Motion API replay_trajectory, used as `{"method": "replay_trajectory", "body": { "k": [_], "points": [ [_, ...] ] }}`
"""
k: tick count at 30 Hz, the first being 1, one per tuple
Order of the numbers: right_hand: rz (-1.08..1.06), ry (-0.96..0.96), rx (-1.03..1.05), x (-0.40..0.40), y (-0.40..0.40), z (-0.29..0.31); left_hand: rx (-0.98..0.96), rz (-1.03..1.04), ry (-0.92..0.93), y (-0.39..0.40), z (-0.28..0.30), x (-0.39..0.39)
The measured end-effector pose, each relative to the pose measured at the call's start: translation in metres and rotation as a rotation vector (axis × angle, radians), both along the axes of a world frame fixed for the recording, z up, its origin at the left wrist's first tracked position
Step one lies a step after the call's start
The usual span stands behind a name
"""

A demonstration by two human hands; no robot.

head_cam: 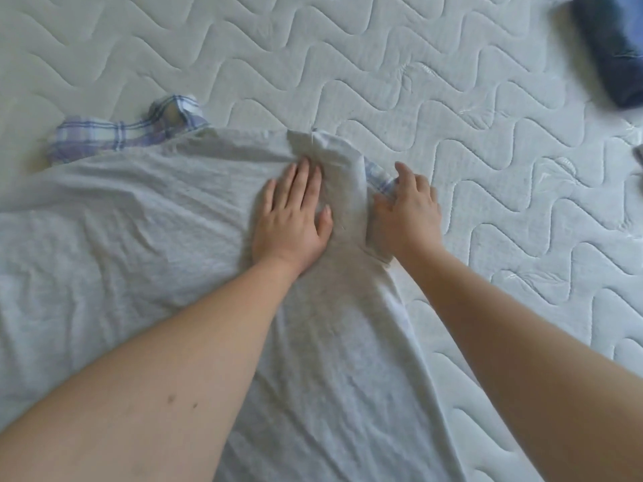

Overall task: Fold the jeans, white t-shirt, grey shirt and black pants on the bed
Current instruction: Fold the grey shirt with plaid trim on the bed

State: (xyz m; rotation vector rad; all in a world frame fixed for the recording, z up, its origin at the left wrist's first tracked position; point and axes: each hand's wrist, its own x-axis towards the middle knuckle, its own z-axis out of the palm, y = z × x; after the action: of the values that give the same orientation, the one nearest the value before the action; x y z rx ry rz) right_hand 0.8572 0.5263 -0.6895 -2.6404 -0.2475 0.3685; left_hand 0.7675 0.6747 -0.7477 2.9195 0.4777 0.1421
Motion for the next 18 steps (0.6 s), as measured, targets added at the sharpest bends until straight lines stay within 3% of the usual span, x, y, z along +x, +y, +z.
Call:
{"method": "replay_trajectory", "body": {
  "k": [6, 12, 18],
  "points": [
    [0.037, 0.128, -0.180, 0.021, 0.004, -0.002, -0.001, 0.002, 0.056, 0.001, 0.006, 0.000],
    [-0.152, 0.089, -0.083, 0.012, -0.045, 0.011, -0.005, 0.007, 0.051, 0.001, 0.008, -0.004],
    [-0.184, 0.321, -0.254, -0.022, -0.090, 0.024, 0.029, -0.037, 0.108, 0.003, 0.005, -0.003]
  ]
}}
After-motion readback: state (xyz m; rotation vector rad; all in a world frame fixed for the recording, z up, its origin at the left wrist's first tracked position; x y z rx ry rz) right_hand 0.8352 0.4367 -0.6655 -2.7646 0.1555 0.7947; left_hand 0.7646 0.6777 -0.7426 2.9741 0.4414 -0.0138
